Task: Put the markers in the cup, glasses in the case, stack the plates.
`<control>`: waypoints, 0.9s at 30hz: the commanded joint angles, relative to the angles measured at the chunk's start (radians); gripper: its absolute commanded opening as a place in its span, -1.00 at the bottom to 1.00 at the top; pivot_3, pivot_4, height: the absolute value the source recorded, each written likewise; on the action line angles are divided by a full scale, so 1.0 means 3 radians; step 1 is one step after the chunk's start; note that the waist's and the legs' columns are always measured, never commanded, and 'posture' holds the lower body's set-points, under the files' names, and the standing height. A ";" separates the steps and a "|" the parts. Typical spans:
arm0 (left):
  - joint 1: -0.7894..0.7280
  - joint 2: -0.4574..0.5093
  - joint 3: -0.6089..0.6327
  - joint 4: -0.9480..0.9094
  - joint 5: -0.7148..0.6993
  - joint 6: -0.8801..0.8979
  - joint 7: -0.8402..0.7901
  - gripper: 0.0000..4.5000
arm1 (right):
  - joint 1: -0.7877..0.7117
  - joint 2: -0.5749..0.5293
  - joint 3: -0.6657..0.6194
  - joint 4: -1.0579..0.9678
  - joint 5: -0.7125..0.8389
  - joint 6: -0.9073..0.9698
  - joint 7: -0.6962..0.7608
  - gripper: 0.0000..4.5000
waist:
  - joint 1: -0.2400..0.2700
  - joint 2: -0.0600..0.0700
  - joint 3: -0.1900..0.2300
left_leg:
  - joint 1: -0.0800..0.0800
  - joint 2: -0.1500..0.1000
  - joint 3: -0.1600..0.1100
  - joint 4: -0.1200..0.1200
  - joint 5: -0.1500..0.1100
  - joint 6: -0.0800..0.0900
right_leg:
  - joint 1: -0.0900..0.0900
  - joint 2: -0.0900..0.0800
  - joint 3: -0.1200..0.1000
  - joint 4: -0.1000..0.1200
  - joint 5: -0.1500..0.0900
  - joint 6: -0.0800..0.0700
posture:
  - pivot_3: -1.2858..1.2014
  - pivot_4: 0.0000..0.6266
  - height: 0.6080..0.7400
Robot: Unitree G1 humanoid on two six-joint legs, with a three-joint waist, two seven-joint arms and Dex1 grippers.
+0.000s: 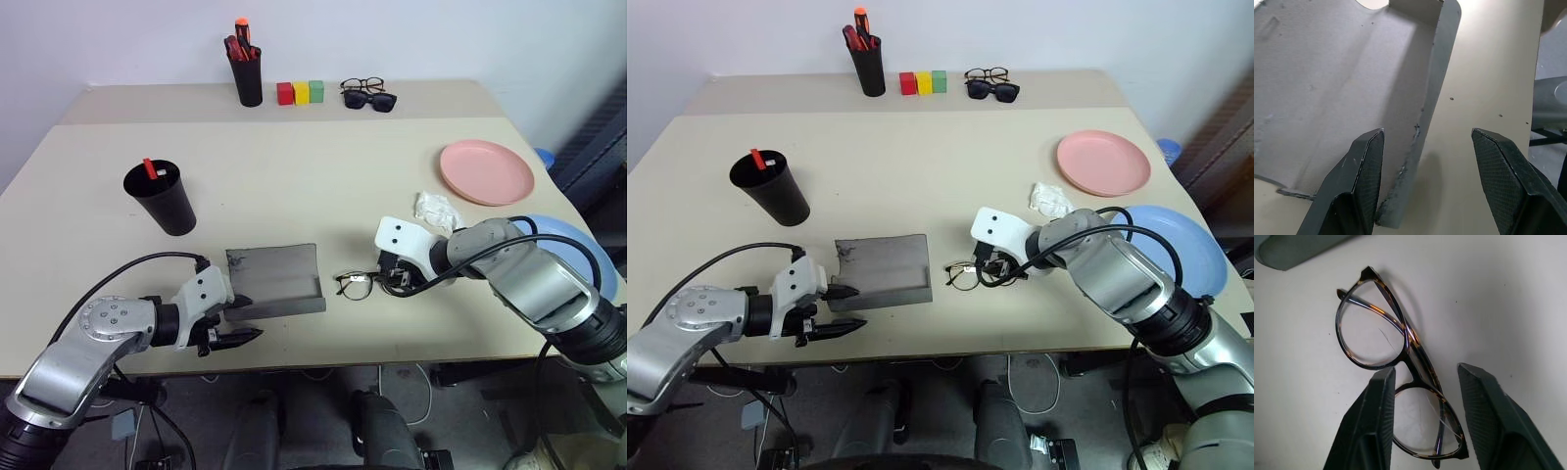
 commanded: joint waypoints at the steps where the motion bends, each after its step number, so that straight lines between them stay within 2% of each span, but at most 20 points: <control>1: 0.0018 0.0040 0.0112 -0.0125 -0.0041 0.0006 0.0019 0.29 | -0.0061 0.0021 -0.0003 -0.0037 -0.0033 -0.0070 0.0035 -0.16 | 0.0000 0.0000 0.0000 | 0.0000 0.0000 0.0000 0.0000 0.0000 0.0000 | 0.0000 0.0000 0.0000 0.0000 0.0000 0.0000 | 0.03 -0.52 1.00; 15: 0.0151 0.0085 0.0243 -0.0240 -0.0071 0.0065 0.0050 0.29 | -0.0023 0.0163 0.0082 0.0049 -0.0095 -0.0221 0.0070 -0.16 | 0.0000 0.0000 0.0000 | 0.0000 0.0000 0.0000 0.0000 0.0000 0.0000 | 0.0000 0.0000 0.0000 0.0000 0.0000 0.0000 | 0.03 -0.52 1.00; 27: 0.0195 0.0105 0.0262 -0.0273 -0.0105 0.0074 0.0100 0.29 | 0.0018 0.0021 -0.0006 0.0040 -0.0123 -0.0300 0.0201 -0.16 | 0.0002 0.0000 0.0000 | 0.0000 0.0000 0.0000 0.0000 0.0000 0.0000 | 0.0000 0.0000 0.0000 0.0000 0.0000 0.0000 | 0.03 -0.52 1.00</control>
